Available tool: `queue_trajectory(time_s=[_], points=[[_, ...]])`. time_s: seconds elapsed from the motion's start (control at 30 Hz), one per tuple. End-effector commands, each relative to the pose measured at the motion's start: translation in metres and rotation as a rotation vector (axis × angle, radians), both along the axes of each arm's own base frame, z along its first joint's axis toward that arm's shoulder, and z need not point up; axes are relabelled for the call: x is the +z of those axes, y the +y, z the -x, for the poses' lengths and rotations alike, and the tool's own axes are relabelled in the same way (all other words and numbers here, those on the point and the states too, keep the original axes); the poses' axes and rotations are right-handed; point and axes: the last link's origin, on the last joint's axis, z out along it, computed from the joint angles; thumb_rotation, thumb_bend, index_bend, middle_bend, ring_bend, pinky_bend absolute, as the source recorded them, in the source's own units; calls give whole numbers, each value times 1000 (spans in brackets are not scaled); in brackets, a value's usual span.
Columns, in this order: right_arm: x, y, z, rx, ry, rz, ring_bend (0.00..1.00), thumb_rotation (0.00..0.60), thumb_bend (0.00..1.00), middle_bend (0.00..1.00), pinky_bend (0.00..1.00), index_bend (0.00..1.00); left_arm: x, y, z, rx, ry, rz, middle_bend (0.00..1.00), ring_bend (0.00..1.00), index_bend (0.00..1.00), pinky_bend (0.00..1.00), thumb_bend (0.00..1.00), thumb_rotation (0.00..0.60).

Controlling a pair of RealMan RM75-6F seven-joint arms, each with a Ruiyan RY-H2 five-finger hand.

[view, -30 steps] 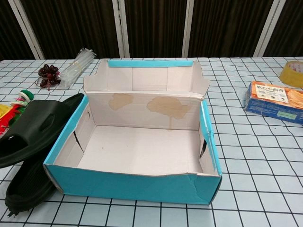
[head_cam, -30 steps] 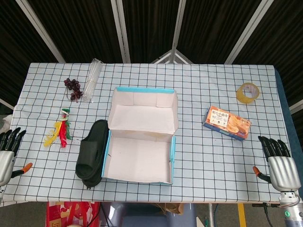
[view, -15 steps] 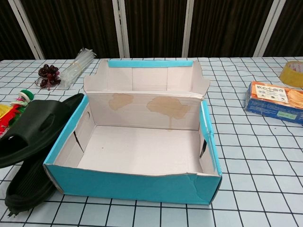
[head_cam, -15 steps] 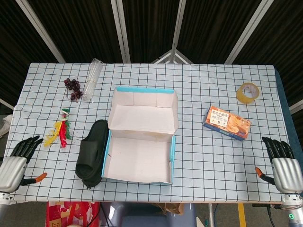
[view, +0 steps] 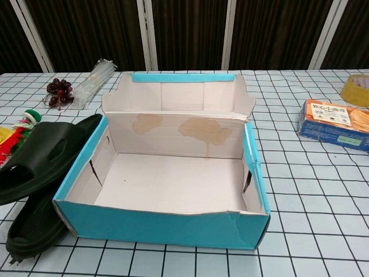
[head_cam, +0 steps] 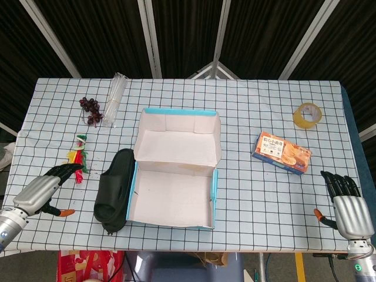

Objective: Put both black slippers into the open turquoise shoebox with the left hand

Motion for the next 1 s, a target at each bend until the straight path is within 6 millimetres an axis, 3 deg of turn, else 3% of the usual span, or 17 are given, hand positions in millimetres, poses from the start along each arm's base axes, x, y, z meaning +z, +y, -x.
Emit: queue_trajectory(time_s=[0.03,0.6,1.0], points=[[0,0,0,-4,0,-1,129,600,235,134,93,61,-2,17,-11,-9,58,33,41,0,34,44,40,600],[0,0,1,-38,-2,-14,129,600,235,133,94,61,-47,44,-28,18,6,171,85,0,25,36,40,600],[2,3,1,-50,-11,-5,129,600,235,133,94,61,-57,51,-34,-13,-37,182,168,0,23,36,40,600]])
